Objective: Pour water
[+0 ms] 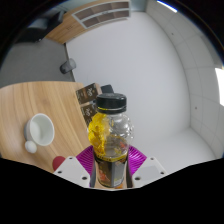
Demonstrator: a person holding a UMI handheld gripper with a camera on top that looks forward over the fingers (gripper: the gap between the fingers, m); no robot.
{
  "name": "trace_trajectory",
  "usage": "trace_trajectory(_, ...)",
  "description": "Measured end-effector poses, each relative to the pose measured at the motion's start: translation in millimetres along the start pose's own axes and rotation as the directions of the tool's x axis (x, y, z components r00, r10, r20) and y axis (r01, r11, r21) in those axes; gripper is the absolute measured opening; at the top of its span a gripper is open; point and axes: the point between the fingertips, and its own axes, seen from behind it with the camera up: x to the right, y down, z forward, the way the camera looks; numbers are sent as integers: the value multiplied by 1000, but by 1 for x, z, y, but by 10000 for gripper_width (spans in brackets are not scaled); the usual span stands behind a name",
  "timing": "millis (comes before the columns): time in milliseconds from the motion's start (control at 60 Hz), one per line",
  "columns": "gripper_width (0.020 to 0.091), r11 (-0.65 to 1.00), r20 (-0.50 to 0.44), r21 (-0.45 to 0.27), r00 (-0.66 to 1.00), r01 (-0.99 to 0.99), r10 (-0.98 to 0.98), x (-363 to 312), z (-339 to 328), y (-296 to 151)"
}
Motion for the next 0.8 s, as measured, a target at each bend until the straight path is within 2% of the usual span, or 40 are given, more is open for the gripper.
trace_trajectory(167, 415, 869, 127, 35, 865, -493, 486, 26, 3, 1)
trace_trajectory(233, 416, 773, 200, 35, 762, -633, 615, 23, 6, 3)
trace_trajectory(317, 416, 658, 265, 2, 635, -753, 726, 13, 20, 17)
trace_trajectory(517, 415, 459, 373, -83, 400, -885, 837, -47, 50, 46)
trace_trajectory(633, 417, 427, 416, -114, 347, -897, 841, -85, 63, 60)
trace_trajectory(767, 425, 402, 426, -183, 296, -897, 855, -128, 75, 79)
trace_trajectory(800, 427, 393, 438, -133, 301, -910, 847, -121, 75, 77)
